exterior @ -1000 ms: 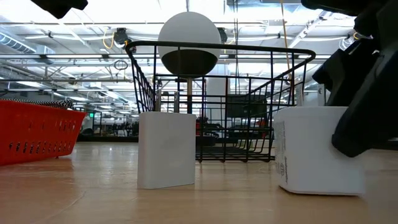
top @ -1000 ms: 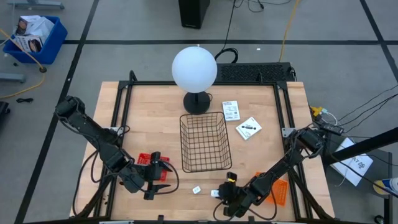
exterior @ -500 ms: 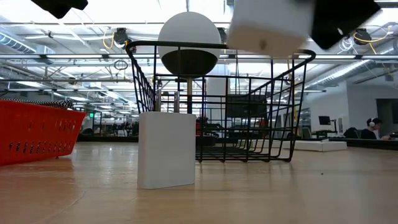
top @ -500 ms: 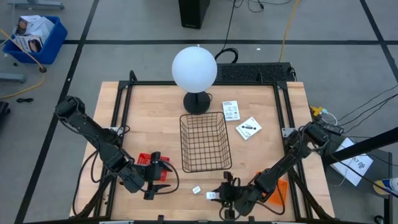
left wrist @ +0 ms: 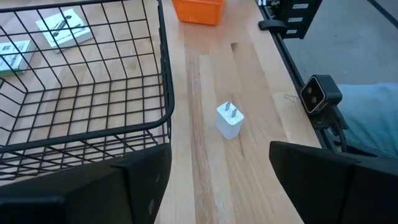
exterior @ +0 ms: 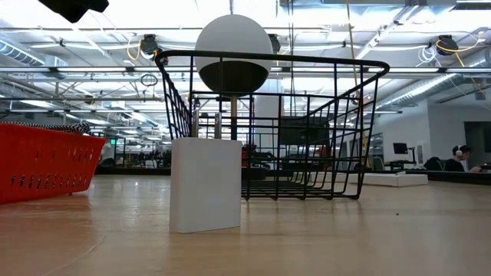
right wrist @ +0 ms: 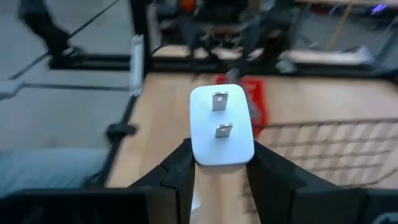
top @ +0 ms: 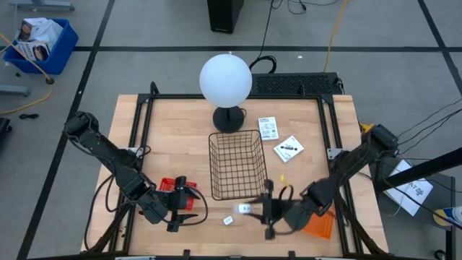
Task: Pick and place items into bin
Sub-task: Put the right charger adapter into the wire basket
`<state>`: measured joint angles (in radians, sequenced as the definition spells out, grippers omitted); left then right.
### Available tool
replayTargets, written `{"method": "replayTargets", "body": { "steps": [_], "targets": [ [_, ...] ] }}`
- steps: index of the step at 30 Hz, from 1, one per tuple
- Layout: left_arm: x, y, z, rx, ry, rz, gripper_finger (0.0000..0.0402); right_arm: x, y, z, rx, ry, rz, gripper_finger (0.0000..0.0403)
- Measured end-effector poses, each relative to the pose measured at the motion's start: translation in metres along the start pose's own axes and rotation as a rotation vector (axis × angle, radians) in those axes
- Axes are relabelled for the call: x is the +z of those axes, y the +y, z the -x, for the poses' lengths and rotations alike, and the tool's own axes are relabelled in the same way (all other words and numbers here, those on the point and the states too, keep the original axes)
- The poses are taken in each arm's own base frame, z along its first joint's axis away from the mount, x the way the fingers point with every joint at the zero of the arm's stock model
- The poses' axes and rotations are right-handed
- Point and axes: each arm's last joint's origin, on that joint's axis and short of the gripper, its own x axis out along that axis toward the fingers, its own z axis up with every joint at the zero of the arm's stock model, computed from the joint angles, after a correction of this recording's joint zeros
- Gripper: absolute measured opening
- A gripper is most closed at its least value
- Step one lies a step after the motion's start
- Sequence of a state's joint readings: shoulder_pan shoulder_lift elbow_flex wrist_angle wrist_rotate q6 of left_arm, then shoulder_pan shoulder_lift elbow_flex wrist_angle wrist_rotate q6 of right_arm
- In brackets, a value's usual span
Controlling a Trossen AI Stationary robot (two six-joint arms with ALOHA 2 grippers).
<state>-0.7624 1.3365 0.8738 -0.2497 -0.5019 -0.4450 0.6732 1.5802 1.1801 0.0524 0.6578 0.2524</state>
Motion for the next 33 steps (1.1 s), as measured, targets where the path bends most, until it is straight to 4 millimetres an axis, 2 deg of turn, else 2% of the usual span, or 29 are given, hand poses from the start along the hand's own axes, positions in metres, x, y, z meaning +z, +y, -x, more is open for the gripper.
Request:
{"method": "replayTargets", "body": {
  "steps": [7, 13, 20, 28, 33],
  "targets": [
    [0.0, 0.0, 0.0, 0.005, -0.002, -0.005, 0.0274, 0.038, -0.054, 0.005, -0.107, -0.091, -0.008, 0.0113],
    [0.0, 0.0, 0.0, 0.006, -0.003, -0.013, 0.0274, 0.054, -0.099, -0.003, -0.079, -0.104, -0.065, 0.0113],
    [0.0, 0.001, 0.0, 0.014, -0.006, -0.017, 0.0274, 0.048, -0.144, -0.02, -0.111, 0.051, -0.167, 0.0113],
    [0.0, 0.001, 0.0, 0.022, -0.01, -0.017, 0.0274, 0.039, -0.176, -0.041, -0.156, 0.174, -0.225, 0.0113],
    [0.0, 0.001, 0.0, 0.022, -0.011, -0.017, 0.0274, 0.023, -0.197, -0.058, -0.169, 0.261, -0.286, 0.0116]
  ]
}}
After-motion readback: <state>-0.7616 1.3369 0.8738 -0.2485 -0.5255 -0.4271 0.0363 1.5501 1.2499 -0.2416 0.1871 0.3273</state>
